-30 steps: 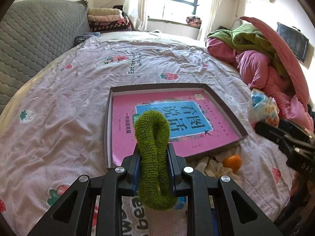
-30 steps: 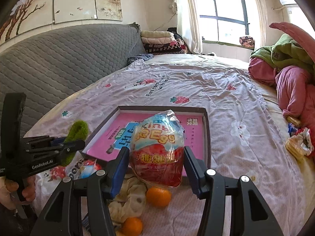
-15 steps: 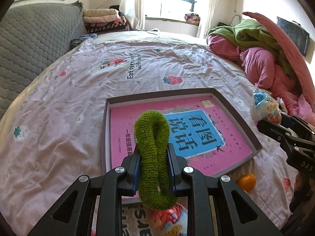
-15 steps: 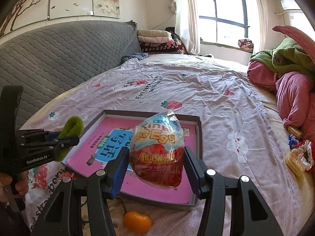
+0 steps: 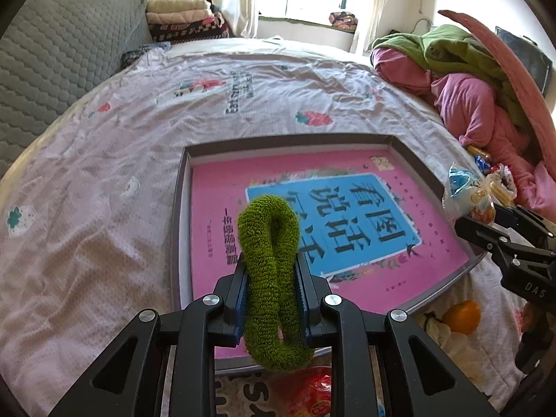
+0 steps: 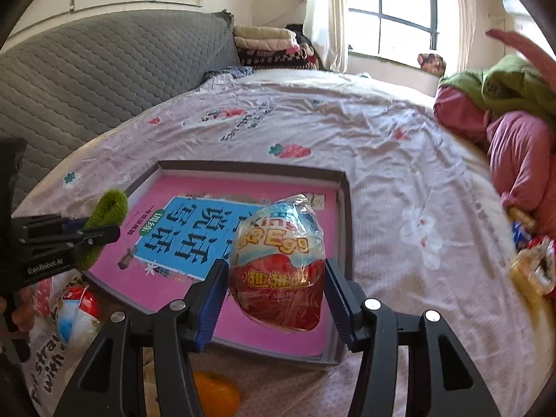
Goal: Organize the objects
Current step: 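Carry the green ring with the left gripper over the grey box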
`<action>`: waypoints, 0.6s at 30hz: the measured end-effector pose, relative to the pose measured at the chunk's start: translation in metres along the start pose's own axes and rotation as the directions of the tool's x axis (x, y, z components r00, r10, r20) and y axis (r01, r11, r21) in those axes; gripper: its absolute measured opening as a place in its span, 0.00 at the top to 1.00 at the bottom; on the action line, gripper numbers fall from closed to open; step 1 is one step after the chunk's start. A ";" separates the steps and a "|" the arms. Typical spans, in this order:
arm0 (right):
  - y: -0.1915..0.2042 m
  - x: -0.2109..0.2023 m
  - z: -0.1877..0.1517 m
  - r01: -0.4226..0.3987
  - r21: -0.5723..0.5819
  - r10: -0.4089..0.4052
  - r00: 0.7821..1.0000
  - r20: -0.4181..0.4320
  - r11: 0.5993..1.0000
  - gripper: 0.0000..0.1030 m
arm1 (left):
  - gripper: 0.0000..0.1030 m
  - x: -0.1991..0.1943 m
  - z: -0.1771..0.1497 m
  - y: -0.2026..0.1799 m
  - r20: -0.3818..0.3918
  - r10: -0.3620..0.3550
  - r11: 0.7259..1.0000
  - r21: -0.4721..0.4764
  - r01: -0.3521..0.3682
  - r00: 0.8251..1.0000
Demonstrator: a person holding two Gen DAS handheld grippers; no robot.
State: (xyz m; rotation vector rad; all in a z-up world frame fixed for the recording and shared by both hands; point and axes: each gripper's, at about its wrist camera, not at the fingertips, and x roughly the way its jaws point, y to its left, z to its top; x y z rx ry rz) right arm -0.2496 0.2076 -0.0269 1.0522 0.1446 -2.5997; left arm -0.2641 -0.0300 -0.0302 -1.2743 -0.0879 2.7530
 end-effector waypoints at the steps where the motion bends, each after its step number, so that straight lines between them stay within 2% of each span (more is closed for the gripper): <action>1: -0.001 0.001 -0.001 0.003 -0.001 -0.003 1.000 -0.002 1.000 0.46 | 0.77 0.002 -0.001 0.000 -0.004 0.000 1.000 -0.001 0.000 1.000; 7: -0.006 0.007 -0.005 -0.011 0.023 0.011 1.000 -0.019 1.000 0.46 | 0.76 0.012 -0.005 0.004 -0.026 0.005 1.000 -0.010 -0.005 1.000; 18: 0.001 0.022 -0.012 0.045 -0.029 -0.046 0.997 -0.058 0.999 0.46 | 0.74 0.022 -0.008 0.009 -0.041 0.013 1.000 -0.022 -0.014 0.999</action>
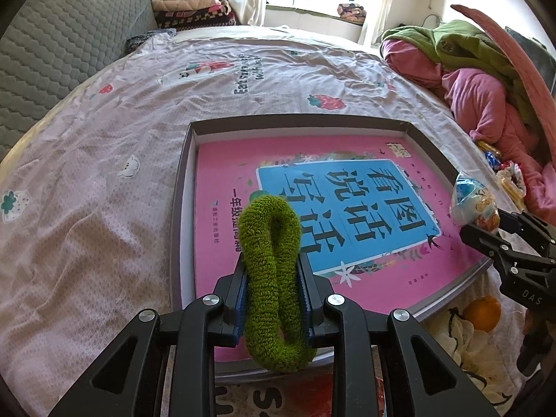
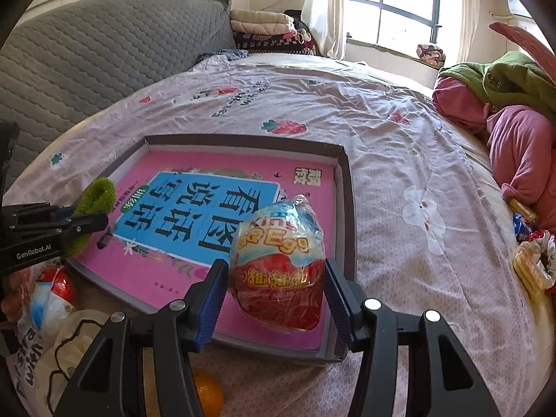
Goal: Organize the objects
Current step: 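Carry the green ring with the left gripper over the grey box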
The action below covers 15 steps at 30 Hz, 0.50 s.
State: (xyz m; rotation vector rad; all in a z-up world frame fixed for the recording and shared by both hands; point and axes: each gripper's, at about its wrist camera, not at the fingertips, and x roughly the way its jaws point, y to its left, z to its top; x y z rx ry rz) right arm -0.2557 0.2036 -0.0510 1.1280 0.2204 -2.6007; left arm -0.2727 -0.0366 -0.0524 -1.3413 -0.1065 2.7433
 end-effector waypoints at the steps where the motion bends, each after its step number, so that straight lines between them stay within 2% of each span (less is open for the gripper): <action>1: 0.001 0.000 0.000 0.004 -0.003 -0.004 1.000 0.000 1.000 0.46 | 0.74 0.000 0.000 0.000 -0.001 -0.001 1.000 0.000 0.001 1.000; 15: -0.007 0.004 -0.003 0.008 0.030 -0.007 1.000 -0.015 1.000 0.46 | 0.73 0.006 -0.004 -0.001 -0.021 0.013 1.000 -0.001 -0.013 1.000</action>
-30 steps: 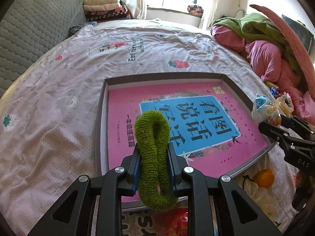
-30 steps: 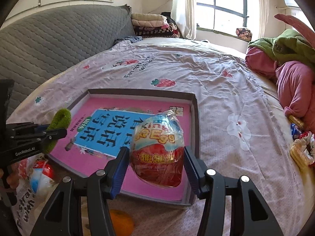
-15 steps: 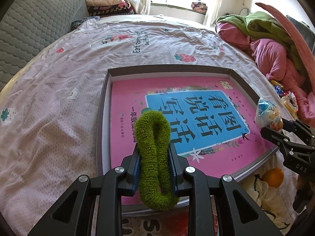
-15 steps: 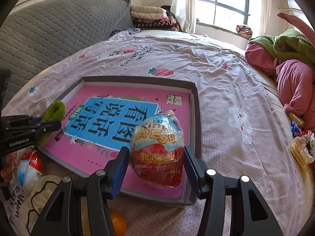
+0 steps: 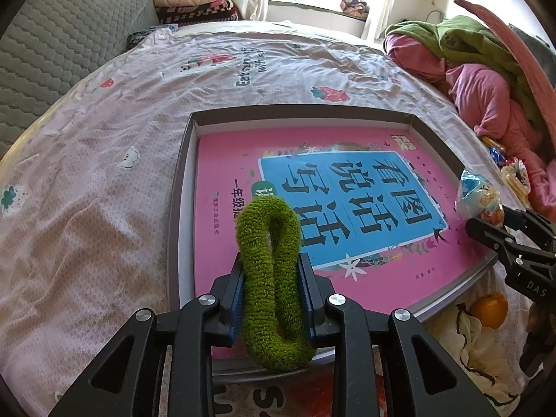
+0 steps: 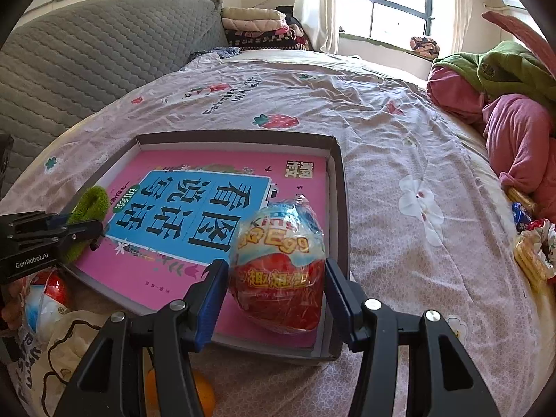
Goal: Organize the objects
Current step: 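Carry the green ring with the left gripper over the grey box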
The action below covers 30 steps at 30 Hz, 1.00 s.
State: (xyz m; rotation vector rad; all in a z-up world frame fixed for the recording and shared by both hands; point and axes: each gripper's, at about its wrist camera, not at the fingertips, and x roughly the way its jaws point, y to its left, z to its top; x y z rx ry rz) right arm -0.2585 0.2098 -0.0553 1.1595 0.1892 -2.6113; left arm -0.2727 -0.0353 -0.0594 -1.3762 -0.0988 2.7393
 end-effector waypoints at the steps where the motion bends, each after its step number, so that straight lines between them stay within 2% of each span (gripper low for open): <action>1: 0.000 0.000 0.000 0.002 -0.002 -0.002 1.000 -0.001 1.000 0.46 | 0.73 0.000 0.000 0.000 -0.001 0.000 1.000 0.000 0.000 1.000; 16: 0.004 0.003 -0.001 0.040 -0.045 -0.039 0.999 0.012 0.998 0.46 | 0.69 0.000 -0.002 -0.002 -0.002 0.010 1.000 0.006 -0.009 1.000; 24: 0.004 0.002 -0.001 0.035 -0.040 -0.035 0.999 0.007 0.999 0.46 | 0.54 -0.001 -0.001 -0.001 0.000 0.011 1.000 0.003 -0.011 1.000; 30: -0.003 -0.001 0.001 -0.014 0.015 0.014 1.000 0.000 1.000 0.44 | 0.50 -0.004 0.000 0.000 -0.005 0.005 1.000 -0.007 -0.005 1.000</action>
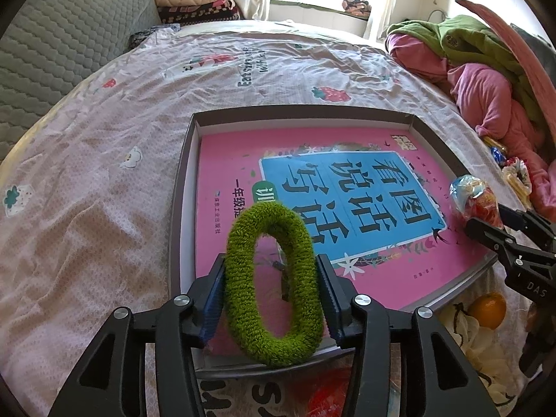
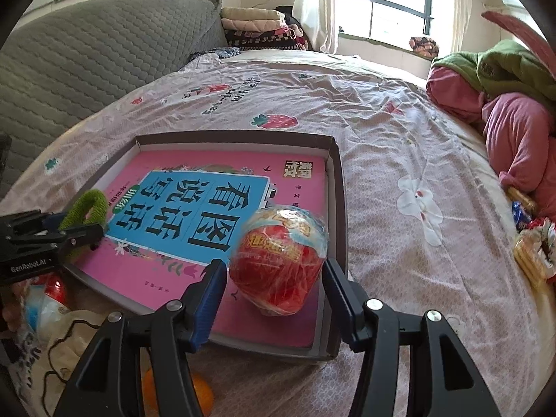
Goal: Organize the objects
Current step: 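Carry the green ring with the left gripper over the grey box, then lower the green ring onto the book and open the left gripper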
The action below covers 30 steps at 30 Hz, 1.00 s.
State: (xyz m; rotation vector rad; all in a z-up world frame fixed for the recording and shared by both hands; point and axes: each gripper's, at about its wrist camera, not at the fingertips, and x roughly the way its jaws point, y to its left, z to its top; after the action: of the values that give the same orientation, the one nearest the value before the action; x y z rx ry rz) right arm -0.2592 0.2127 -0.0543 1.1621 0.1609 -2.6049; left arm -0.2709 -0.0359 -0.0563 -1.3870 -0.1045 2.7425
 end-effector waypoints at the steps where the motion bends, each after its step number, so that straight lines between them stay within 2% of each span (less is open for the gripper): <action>1: -0.001 0.000 0.000 -0.005 0.006 0.005 1.000 0.000 1.000 0.44 | 0.50 -0.001 0.000 0.000 0.001 0.000 1.000 0.000 0.000 1.000; 18: -0.006 -0.013 0.002 -0.007 0.025 0.006 1.000 0.024 1.000 0.44 | 0.48 -0.013 0.003 0.001 0.017 0.013 1.000 -0.006 -0.013 1.000; 22: -0.007 -0.017 0.003 0.018 0.021 -0.019 0.999 0.036 1.000 0.39 | 0.48 -0.018 0.003 0.001 0.025 0.012 1.000 -0.003 -0.012 1.000; 30: -0.013 -0.027 0.007 0.017 0.048 -0.020 0.997 0.070 0.999 0.39 | 0.46 -0.031 0.001 -0.001 0.039 0.003 1.000 0.006 -0.003 0.999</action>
State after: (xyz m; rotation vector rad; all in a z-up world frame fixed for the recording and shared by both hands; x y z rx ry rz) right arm -0.2505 0.2294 -0.0298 1.0874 0.0966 -2.6748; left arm -0.2538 -0.0379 -0.0311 -1.3330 -0.0966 2.7707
